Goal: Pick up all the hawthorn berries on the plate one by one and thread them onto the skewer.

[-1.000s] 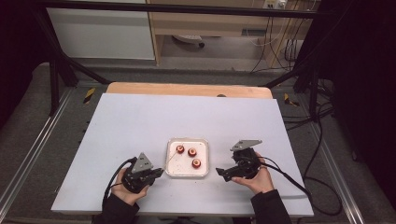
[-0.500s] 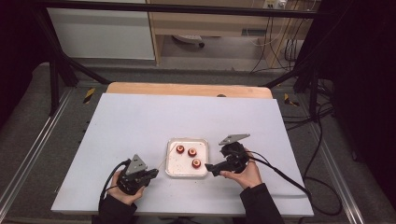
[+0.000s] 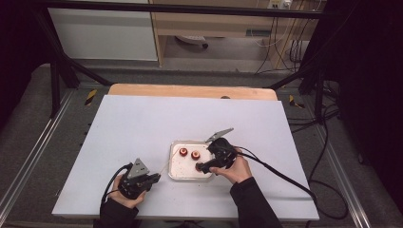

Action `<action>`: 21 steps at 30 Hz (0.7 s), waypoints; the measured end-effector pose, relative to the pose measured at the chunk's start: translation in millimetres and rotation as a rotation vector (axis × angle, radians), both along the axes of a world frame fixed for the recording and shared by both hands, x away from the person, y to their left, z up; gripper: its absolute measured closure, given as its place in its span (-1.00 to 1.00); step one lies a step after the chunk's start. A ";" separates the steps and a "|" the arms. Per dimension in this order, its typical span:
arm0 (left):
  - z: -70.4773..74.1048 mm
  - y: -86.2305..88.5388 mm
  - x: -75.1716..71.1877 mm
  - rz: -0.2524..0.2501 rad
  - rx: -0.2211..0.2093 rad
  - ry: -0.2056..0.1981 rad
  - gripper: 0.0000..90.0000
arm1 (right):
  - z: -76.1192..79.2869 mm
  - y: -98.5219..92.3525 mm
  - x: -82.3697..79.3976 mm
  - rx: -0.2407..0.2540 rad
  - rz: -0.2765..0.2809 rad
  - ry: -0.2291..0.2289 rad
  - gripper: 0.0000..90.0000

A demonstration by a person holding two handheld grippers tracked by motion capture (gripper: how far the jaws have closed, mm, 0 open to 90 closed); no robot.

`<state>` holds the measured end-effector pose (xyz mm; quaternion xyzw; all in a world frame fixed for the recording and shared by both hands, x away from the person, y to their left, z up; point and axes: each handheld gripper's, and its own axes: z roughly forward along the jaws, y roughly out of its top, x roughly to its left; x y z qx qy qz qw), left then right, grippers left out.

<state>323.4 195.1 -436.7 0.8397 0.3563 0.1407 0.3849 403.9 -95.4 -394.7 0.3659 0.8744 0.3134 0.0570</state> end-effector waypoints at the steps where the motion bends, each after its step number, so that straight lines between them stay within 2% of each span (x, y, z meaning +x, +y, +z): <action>1: -0.5 -0.2 0.2 -0.003 0.000 0.001 0.96 | 0.0 0.0 0.0 0.000 0.000 0.000 -0.62; 3: -1.4 -0.5 -0.1 -0.002 -0.002 0.004 0.96 | -0.7 5.9 5.2 -0.015 0.015 0.023 -0.49; 6: -1.5 -1.1 -0.5 -0.003 -0.002 0.004 0.96 | -0.9 10.4 7.5 -0.026 0.029 0.049 -0.44; 8: -1.5 -1.4 -0.7 -0.004 -0.001 0.001 0.96 | -2.3 16.6 11.0 -0.061 0.053 0.088 -0.34; 11: -1.5 -1.5 -0.8 -0.004 -0.001 -0.001 0.96 | -3.9 20.2 14.8 -0.080 0.057 0.115 -0.26; 16: -1.7 -2.1 -0.6 -0.007 0.000 0.000 0.96 | -8.4 25.6 18.0 -0.109 0.074 0.135 -0.12; 17: -1.7 -2.5 -0.9 -0.007 0.001 0.001 0.96 | -10.8 27.5 19.4 -0.119 0.083 0.151 -0.04; 21: -1.6 -2.3 -0.7 -0.008 0.001 0.001 0.96 | -13.5 28.0 22.0 -0.121 0.086 0.165 0.05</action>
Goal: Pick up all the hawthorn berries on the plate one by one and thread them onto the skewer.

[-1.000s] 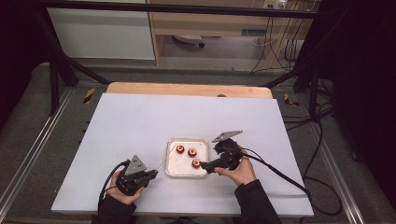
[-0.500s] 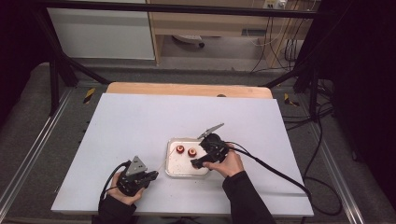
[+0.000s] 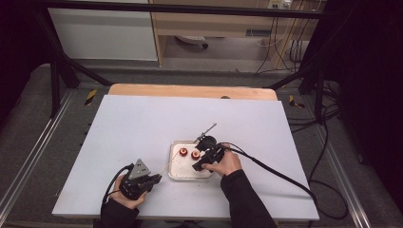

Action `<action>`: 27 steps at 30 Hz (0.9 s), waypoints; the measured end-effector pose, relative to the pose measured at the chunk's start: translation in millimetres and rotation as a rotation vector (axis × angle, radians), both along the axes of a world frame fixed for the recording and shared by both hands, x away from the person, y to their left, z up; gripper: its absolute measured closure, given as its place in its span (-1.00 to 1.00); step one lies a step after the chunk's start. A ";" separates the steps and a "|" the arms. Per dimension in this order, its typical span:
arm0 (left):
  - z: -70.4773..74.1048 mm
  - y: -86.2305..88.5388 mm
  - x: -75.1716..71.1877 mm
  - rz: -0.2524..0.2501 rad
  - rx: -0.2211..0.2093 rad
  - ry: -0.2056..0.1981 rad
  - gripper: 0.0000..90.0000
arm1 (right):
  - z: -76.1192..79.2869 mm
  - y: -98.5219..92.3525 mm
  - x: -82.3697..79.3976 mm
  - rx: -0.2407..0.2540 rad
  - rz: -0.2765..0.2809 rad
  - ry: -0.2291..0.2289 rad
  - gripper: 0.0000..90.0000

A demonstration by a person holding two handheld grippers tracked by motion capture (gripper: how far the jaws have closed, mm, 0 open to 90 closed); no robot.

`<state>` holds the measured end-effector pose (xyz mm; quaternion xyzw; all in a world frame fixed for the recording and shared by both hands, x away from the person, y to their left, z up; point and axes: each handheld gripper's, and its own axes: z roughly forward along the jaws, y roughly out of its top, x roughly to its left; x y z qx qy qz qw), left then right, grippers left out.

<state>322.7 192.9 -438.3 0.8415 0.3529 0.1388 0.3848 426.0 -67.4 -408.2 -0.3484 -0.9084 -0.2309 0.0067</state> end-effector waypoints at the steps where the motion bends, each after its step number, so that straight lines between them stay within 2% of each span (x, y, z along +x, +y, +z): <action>1: -0.1 0.0 0.0 0.000 0.000 0.000 0.96 | -1.4 0.1 1.1 -0.003 -0.006 0.013 0.12; 10: -0.7 -1.2 -0.2 -0.005 0.006 0.002 0.96 | -6.8 1.0 5.0 -0.021 -0.012 0.051 0.33; 20: -0.8 -2.0 -0.7 -0.005 0.010 0.000 0.96 | -7.5 0.7 7.4 -0.016 -0.035 0.084 0.35; 25: -0.4 -1.7 -0.8 -0.004 0.007 -0.003 0.96 | -2.2 -0.5 5.8 0.019 -0.048 0.093 0.35; 27: 0.2 -1.7 -1.3 -0.003 0.005 -0.006 0.96 | 1.8 -2.3 4.9 0.037 -0.052 0.079 0.36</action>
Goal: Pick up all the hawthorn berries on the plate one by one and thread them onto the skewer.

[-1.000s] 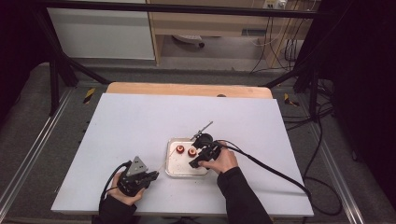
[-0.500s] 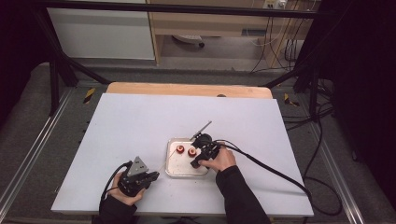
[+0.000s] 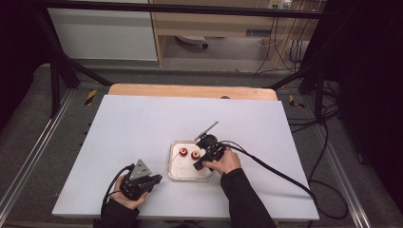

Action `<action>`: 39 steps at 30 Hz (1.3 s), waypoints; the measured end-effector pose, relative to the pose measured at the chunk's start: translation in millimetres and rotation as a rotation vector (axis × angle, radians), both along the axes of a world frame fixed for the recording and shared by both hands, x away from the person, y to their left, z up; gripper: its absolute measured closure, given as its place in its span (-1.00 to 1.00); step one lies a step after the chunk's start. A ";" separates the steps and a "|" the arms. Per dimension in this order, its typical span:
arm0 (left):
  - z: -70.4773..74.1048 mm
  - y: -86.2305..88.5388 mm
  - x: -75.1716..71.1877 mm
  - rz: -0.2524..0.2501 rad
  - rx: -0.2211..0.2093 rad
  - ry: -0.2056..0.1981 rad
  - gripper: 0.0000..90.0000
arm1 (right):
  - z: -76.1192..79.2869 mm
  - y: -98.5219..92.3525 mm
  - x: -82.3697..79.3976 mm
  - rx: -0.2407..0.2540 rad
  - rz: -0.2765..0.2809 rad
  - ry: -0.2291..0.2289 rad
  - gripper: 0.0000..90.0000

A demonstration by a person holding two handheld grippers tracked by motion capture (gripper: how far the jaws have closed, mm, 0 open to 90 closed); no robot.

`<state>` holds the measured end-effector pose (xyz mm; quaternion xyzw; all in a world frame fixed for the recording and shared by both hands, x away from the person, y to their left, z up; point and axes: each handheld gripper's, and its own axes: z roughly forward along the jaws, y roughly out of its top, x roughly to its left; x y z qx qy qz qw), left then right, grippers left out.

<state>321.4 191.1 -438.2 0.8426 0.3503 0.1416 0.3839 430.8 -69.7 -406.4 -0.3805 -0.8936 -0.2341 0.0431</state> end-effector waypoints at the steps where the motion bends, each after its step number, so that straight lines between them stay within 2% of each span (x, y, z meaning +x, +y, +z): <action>1: 0.2 -0.1 -0.2 0.000 0.000 -0.001 0.96 | 2.5 -1.3 -0.5 0.002 -0.003 -0.005 0.36; 2: 0.2 -0.1 -0.2 0.000 0.000 -0.001 0.96 | 2.5 -1.3 -0.5 0.002 -0.003 -0.005 0.36; 4: 0.9 -0.2 -0.7 0.001 -0.006 -0.005 0.96 | 10.1 -4.7 -2.8 0.032 -0.027 -0.017 0.36; 11: 1.5 -1.5 -2.1 0.006 -0.016 -0.013 0.96 | 19.1 -9.5 -7.3 0.080 -0.044 -0.062 0.36; 12: 2.2 -1.8 -5.0 0.033 -0.009 0.014 0.96 | 20.7 -10.5 -8.4 0.103 -0.057 -0.073 0.36; 13: 1.6 -2.0 -2.5 0.006 -0.017 -0.013 0.96 | 21.3 -11.0 -9.1 0.117 -0.065 -0.076 0.36; 14: 2.2 -2.0 -5.0 0.032 -0.010 0.010 0.96 | 21.3 -11.0 -9.1 0.117 -0.065 -0.076 0.36; 15: 1.6 -2.3 -2.6 0.008 -0.019 -0.014 0.96 | 21.8 -11.9 -9.5 0.130 -0.067 -0.082 0.36; 17: 1.5 -2.5 -2.7 0.011 -0.022 -0.015 0.96 | 22.4 -14.3 -11.4 0.164 -0.080 -0.101 0.36; 18: 1.6 -2.7 -2.8 0.013 -0.024 -0.014 0.96 | 22.4 -14.3 -11.4 0.164 -0.080 -0.101 0.36; 19: 1.8 -3.0 -3.1 0.014 -0.030 -0.017 0.96 | 22.8 -16.1 -12.6 0.191 -0.095 -0.111 0.36; 20: 1.8 -3.0 -3.1 0.014 -0.030 -0.017 0.96 | 22.8 -16.1 -12.6 0.191 -0.095 -0.111 0.36; 21: 1.9 -3.3 -3.4 0.017 -0.034 -0.019 0.96 | 22.4 -18.7 -13.2 0.222 -0.107 -0.130 0.36; 22: 2.0 -3.5 -3.7 0.020 -0.037 -0.023 0.96 | 22.4 -18.7 -13.2 0.222 -0.107 -0.130 0.36; 24: 2.0 -3.9 -4.2 0.029 -0.045 -0.027 0.96 | 20.7 -22.3 -14.2 0.278 -0.130 -0.150 0.36; 25: 2.0 -3.9 -4.2 0.029 -0.045 -0.027 0.96 | 20.7 -22.3 -14.2 0.278 -0.130 -0.150 0.36; 26: 2.1 -4.3 -4.5 0.033 -0.049 -0.029 0.96 | 19.2 -24.6 -15.5 0.314 -0.147 -0.157 0.36; 39: 1.4 -8.3 -6.3 0.060 -0.078 -0.019 0.96 | 7.8 -35.7 -20.3 0.549 -0.271 -0.219 0.36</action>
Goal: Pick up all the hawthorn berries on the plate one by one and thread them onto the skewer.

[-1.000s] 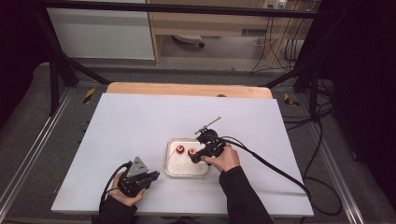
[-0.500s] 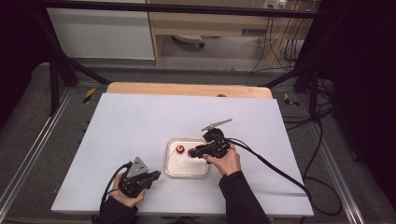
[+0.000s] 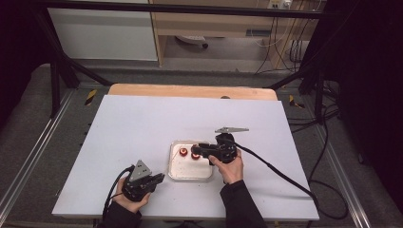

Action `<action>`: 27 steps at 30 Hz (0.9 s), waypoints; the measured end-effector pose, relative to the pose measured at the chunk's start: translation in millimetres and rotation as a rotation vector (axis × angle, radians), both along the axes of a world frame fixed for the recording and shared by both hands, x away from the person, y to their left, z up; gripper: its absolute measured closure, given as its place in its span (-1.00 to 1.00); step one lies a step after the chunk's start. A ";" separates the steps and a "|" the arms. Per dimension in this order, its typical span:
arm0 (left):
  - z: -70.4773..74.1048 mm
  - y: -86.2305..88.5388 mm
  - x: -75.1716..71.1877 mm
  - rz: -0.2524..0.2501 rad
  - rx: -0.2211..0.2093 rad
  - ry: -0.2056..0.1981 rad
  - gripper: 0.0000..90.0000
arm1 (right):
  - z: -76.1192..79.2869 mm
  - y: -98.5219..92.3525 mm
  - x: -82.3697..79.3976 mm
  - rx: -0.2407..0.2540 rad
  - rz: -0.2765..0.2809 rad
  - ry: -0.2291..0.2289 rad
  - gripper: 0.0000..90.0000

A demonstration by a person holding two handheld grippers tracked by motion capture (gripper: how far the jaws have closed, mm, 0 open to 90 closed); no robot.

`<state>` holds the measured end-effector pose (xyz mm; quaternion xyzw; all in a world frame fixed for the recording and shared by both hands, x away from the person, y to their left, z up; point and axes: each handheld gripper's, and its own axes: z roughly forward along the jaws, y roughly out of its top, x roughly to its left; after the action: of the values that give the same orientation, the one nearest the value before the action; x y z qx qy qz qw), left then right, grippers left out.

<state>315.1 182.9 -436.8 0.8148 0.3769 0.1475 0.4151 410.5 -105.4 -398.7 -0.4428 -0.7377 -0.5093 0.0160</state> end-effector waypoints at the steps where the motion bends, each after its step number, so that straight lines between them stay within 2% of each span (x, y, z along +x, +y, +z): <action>1: 0.0 -0.5 -0.2 0.001 -0.002 0.000 0.96 | -0.6 -0.3 0.1 0.013 -0.009 -0.005 0.36; 5: -0.5 -2.7 -1.2 0.004 -0.014 0.006 0.96 | -2.7 -1.1 0.4 0.074 -0.036 -0.021 0.36; 8: -0.7 -3.8 -1.7 0.009 -0.018 0.009 0.96 | -3.2 -0.8 0.4 0.093 -0.049 -0.025 0.36; 10: -0.8 -6.0 -2.7 0.015 -0.034 0.017 0.96 | -3.4 -0.3 0.8 0.115 -0.064 -0.042 0.37; 11: -1.4 -7.6 -1.6 -0.003 -0.054 0.003 0.96 | -3.2 -0.1 1.0 0.126 -0.069 -0.049 0.37; 13: -1.5 -10.0 -2.3 -0.004 -0.066 -0.001 0.96 | -2.5 0.3 1.4 0.146 -0.081 -0.057 0.37; 22: -0.4 -21.3 -3.2 0.047 -0.109 0.002 0.96 | 2.2 0.8 2.2 0.254 -0.137 -0.100 0.37; 26: 0.7 -26.1 -2.7 0.057 -0.115 0.006 0.96 | 3.8 0.6 1.9 0.278 -0.149 -0.122 0.37; 27: 1.5 -29.1 -4.0 0.057 -0.114 0.020 0.96 | 4.1 0.4 2.0 0.283 -0.149 -0.128 0.37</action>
<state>311.1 153.7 -435.3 0.7801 0.4121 0.1296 0.4525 412.5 -105.1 -394.6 -0.4564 -0.6233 -0.6349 -0.0067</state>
